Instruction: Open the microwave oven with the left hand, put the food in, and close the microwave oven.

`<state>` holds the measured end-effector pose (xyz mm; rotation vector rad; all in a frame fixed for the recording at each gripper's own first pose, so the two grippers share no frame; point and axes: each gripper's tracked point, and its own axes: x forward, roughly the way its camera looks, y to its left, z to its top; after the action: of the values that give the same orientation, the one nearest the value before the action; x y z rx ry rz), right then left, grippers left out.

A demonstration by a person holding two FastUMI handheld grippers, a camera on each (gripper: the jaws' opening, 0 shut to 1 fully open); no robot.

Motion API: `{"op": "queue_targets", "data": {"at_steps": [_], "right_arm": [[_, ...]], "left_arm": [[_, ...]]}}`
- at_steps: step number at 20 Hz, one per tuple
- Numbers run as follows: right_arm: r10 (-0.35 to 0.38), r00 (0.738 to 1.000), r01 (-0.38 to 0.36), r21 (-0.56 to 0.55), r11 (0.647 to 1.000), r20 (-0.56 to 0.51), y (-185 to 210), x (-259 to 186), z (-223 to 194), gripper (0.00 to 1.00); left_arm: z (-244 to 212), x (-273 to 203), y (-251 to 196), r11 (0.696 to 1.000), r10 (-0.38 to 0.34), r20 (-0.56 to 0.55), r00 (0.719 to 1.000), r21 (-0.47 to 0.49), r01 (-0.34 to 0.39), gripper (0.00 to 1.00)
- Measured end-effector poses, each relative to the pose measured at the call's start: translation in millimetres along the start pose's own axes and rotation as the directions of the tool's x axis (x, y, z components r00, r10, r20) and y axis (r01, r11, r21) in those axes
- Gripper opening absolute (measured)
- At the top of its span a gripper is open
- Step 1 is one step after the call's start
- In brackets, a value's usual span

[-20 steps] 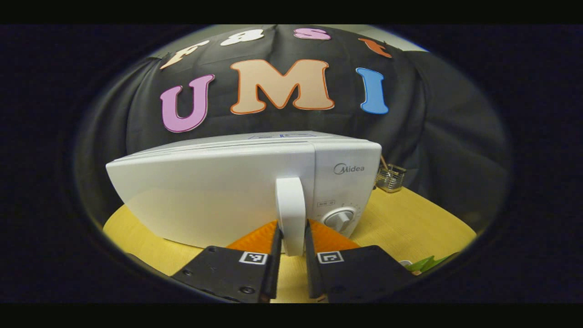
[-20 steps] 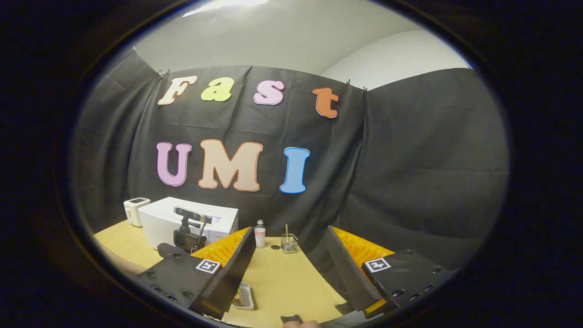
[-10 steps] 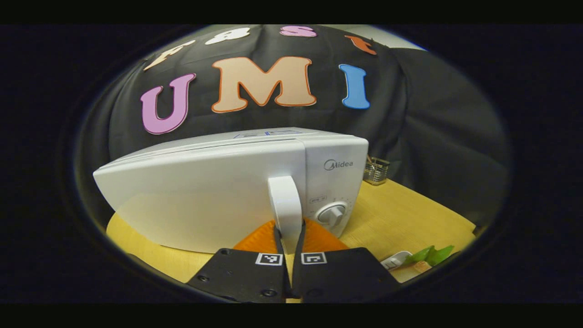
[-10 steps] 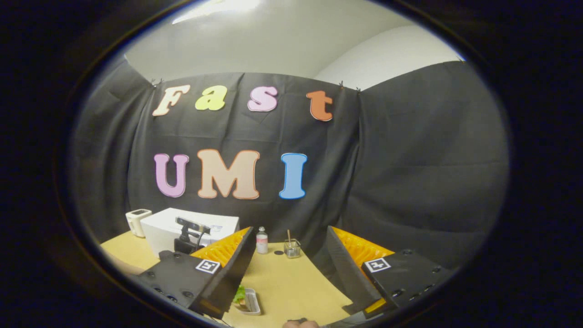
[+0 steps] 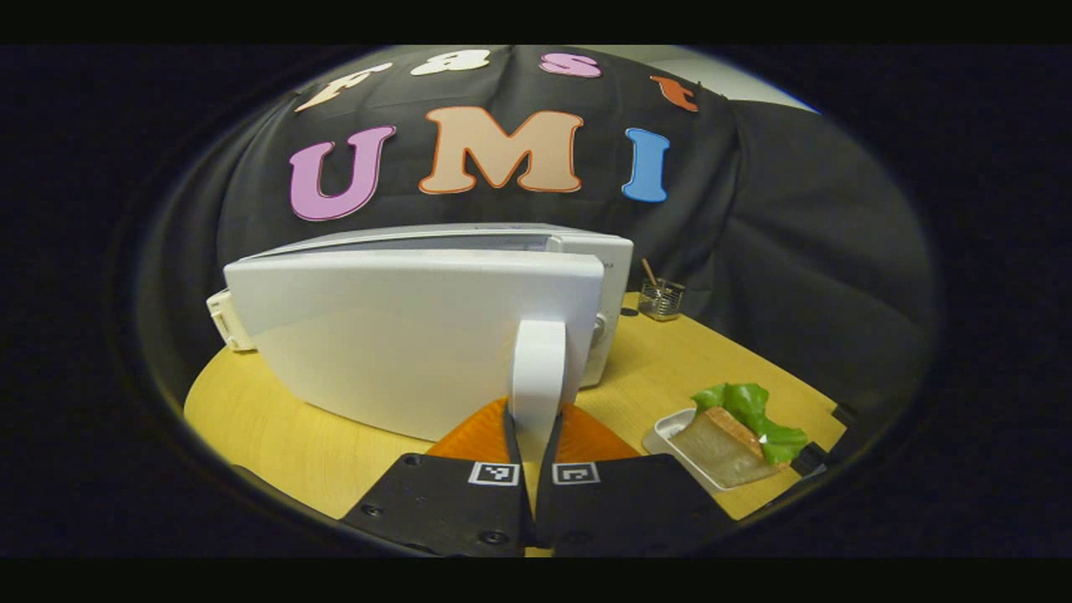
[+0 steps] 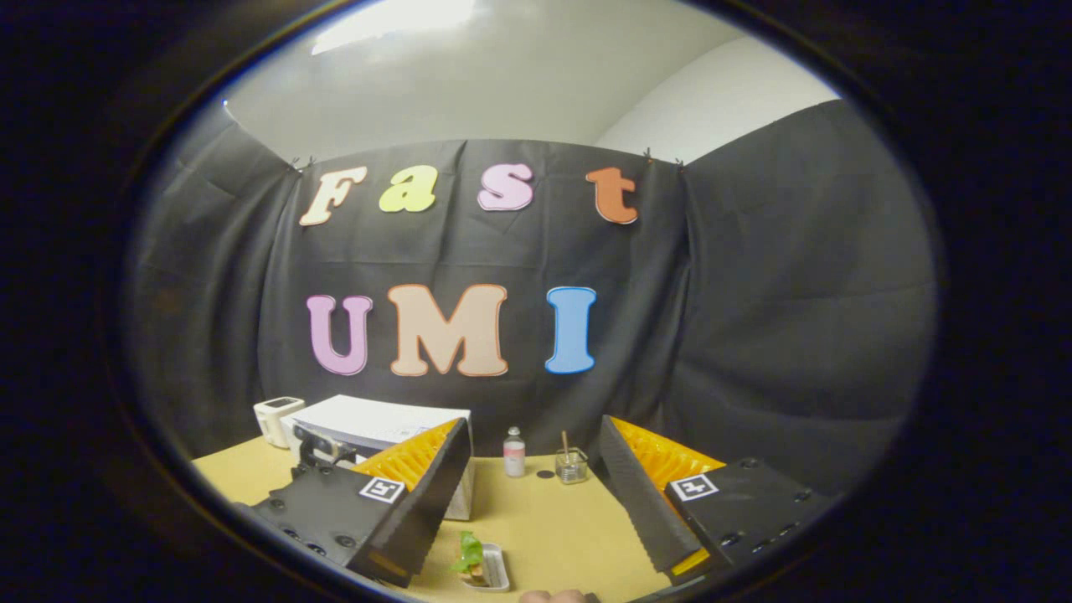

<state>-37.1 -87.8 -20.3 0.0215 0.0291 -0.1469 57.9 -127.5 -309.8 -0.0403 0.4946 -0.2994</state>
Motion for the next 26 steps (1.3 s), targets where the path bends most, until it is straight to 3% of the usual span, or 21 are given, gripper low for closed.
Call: {"op": "queue_targets", "data": {"at_steps": [9,13,23,26], "right_arm": [[0.093,0.996,-0.093,0.03,0.995,0.012,47,14,-4,0.96],[0.124,0.992,-0.124,0.011,0.992,0.006,63,12,-10,0.96],[0.118,0.993,-0.119,-0.015,0.993,-0.012,84,10,-23,0.96],[0.137,0.99,-0.138,-0.015,0.99,-0.028,95,11,-27,0.96]], "left_arm": [[-43,-105,57,1.0,0.024,-0.067,0.997,0.019,-0.023,0.0],[-54,-136,93,0.995,0.101,-0.095,0.99,0.004,-0.101,0.0],[-70,-185,170,0.964,0.26,-0.163,0.952,-0.02,-0.267,0.01],[-71,-188,180,0.961,0.26,-0.17,0.951,-0.053,-0.272,0.0]]}}
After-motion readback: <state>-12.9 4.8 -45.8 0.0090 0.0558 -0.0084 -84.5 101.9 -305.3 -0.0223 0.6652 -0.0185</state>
